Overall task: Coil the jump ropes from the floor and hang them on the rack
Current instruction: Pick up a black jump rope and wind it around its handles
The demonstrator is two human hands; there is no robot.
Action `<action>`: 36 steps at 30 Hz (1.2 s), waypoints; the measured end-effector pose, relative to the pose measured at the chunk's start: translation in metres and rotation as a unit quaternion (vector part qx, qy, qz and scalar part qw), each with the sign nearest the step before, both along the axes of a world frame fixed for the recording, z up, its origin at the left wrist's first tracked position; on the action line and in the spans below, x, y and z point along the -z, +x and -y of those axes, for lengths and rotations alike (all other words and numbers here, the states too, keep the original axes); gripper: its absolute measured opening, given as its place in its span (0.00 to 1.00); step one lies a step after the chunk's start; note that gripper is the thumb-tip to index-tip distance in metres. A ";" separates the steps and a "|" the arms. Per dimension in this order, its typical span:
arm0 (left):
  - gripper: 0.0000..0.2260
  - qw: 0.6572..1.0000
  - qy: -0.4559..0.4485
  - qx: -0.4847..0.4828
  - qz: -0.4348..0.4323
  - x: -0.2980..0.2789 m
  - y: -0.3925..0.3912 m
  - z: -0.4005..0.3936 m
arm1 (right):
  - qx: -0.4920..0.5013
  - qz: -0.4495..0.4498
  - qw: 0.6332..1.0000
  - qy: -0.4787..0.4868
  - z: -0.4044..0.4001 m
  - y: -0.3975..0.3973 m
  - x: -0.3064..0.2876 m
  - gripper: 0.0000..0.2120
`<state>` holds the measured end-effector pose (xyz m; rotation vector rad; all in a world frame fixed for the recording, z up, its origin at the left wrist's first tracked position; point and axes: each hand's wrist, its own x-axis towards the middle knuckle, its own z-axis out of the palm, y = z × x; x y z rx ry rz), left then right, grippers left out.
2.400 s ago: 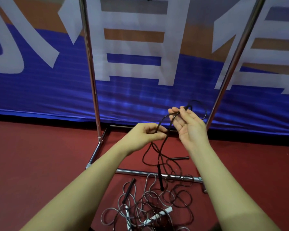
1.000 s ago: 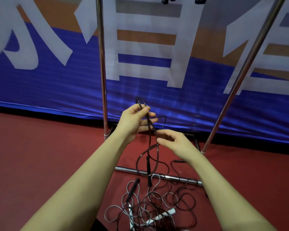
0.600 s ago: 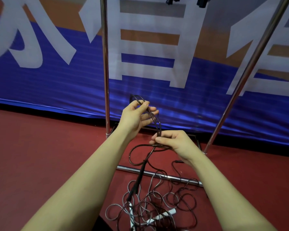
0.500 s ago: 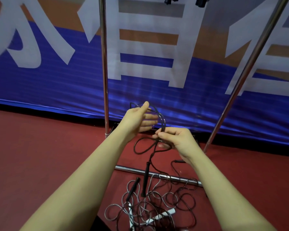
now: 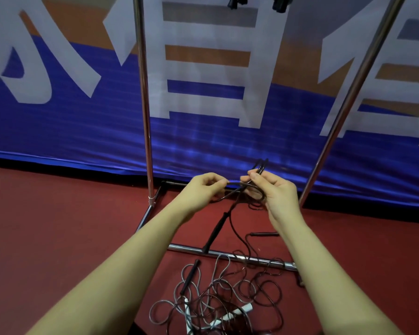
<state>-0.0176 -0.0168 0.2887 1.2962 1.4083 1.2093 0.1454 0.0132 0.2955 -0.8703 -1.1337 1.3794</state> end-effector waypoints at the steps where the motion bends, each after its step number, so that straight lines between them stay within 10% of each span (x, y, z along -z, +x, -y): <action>1: 0.05 0.999 0.007 -0.019 0.044 -0.002 0.001 -0.001 | 0.011 0.000 1.000 -0.001 -0.001 0.000 0.001 0.03; 9: 0.03 0.967 0.049 0.081 0.238 -0.016 -0.007 0.009 | 0.062 -0.006 0.998 -0.022 -0.005 -0.003 0.006 0.04; 18: 0.11 0.996 0.035 -0.030 0.082 -0.012 -0.003 0.008 | 0.087 -0.034 0.995 -0.018 -0.002 -0.007 0.003 0.05; 36: 0.14 0.966 -0.120 -0.075 0.218 0.003 0.004 0.005 | 0.082 -0.120 0.989 -0.023 0.003 0.000 -0.011 0.03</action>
